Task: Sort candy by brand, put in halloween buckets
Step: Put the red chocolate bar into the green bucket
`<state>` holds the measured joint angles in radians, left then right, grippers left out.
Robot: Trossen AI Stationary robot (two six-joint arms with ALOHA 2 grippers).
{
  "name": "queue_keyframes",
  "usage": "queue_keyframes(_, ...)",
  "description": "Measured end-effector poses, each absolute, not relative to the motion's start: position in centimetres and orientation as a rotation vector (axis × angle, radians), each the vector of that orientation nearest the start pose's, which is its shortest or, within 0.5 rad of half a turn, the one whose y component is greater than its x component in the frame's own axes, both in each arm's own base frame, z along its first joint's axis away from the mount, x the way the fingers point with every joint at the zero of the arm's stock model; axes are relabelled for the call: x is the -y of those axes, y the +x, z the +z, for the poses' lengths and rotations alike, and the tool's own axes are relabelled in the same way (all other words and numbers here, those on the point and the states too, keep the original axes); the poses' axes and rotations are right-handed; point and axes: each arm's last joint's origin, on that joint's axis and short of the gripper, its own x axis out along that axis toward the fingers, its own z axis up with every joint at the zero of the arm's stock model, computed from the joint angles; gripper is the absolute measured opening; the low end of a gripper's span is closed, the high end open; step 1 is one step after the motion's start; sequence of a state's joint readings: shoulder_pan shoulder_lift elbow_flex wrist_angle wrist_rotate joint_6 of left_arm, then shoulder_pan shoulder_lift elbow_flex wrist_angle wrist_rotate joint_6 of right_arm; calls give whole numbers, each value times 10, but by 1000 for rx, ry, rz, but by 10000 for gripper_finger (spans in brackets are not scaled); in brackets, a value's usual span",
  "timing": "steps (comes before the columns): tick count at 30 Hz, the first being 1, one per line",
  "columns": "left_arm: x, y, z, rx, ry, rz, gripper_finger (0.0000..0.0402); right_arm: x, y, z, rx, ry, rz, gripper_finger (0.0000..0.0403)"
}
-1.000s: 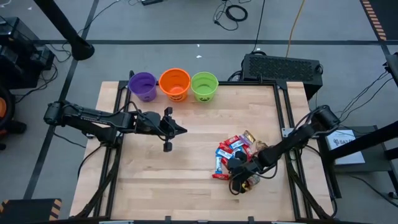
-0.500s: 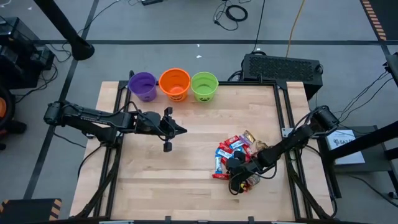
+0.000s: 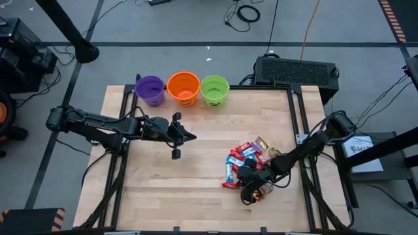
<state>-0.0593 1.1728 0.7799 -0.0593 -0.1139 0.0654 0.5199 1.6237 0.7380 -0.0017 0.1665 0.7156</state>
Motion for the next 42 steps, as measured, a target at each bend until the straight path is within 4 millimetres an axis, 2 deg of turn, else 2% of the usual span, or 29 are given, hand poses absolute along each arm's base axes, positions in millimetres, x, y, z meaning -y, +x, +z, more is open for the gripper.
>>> queue_keyframes(5,12,254,266,-453,103,39,25,-137,271,176,-746,323,68,1)
queue_keyframes(10,12,253,266,-453,104,39,25,-119,271,231,-553,219,127,1)
queue_keyframes(16,9,253,267,-453,122,115,25,-82,247,299,-265,2,81,0)
queue_keyframes(20,9,253,267,-453,123,136,25,-57,226,333,-65,-137,17,0)
queue_keyframes(23,9,253,267,-453,119,138,25,-38,217,342,59,-173,-57,0)
queue_keyframes(26,9,253,267,-453,115,138,25,-24,213,333,150,-143,-109,0)
queue_keyframes(29,9,253,267,-452,92,139,25,-20,212,316,249,-77,-73,0)
queue_keyframes(31,9,253,267,-452,91,136,25,-17,211,311,319,-38,-76,0)
queue_keyframes(34,9,253,267,-452,91,133,25,-13,208,314,384,-26,-104,0)
queue_keyframes(42,9,253,267,-453,92,132,25,-5,207,317,421,-37,-149,0)
